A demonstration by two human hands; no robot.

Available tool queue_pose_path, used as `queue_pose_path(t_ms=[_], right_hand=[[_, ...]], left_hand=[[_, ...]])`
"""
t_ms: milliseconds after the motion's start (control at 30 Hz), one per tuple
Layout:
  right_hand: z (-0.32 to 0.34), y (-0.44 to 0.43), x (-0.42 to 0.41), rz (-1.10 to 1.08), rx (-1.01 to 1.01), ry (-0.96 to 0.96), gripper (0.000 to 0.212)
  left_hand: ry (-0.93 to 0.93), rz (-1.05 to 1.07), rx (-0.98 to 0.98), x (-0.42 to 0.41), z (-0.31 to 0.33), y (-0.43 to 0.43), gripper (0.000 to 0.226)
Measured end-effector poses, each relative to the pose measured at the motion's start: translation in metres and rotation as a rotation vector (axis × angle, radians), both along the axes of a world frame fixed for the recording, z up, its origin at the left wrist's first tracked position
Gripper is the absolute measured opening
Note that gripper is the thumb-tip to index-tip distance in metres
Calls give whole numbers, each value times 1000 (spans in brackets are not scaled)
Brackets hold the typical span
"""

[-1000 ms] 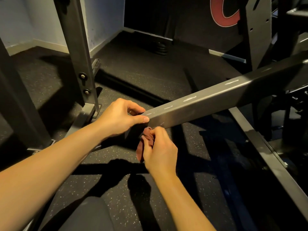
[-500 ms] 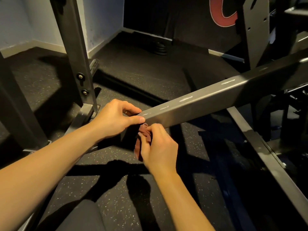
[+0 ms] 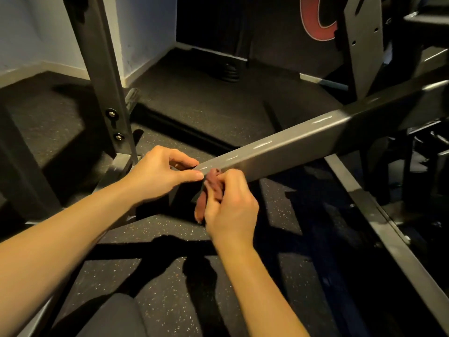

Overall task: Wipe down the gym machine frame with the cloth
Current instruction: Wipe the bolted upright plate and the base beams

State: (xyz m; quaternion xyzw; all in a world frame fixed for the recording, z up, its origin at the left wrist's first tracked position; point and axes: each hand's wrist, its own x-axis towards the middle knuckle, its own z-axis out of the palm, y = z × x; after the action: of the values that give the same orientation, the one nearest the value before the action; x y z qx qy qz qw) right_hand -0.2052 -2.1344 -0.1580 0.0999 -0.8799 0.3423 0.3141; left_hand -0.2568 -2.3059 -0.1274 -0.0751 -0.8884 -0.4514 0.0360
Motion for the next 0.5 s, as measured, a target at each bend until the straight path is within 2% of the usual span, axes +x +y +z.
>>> queue_pose_path(t_ms=[67,100,333,400,500], right_hand=[[-11,-3,7,77,43,-190,21],[-7,3,8,66,25,-196,22],[80,70,8,-359,-260,392,21],[77,65,4,-393,-280,393,21],[52,36,1,-295,-303,286,20]], left_hand=[[-6,-12,-17,0,0,-2,37],[-9,-13,-25,1,1,-3,38],[-33,23,46,5,-1,1,36],[-22,31,53,5,-3,2,36],[-33,24,73,6,-5,1,33]])
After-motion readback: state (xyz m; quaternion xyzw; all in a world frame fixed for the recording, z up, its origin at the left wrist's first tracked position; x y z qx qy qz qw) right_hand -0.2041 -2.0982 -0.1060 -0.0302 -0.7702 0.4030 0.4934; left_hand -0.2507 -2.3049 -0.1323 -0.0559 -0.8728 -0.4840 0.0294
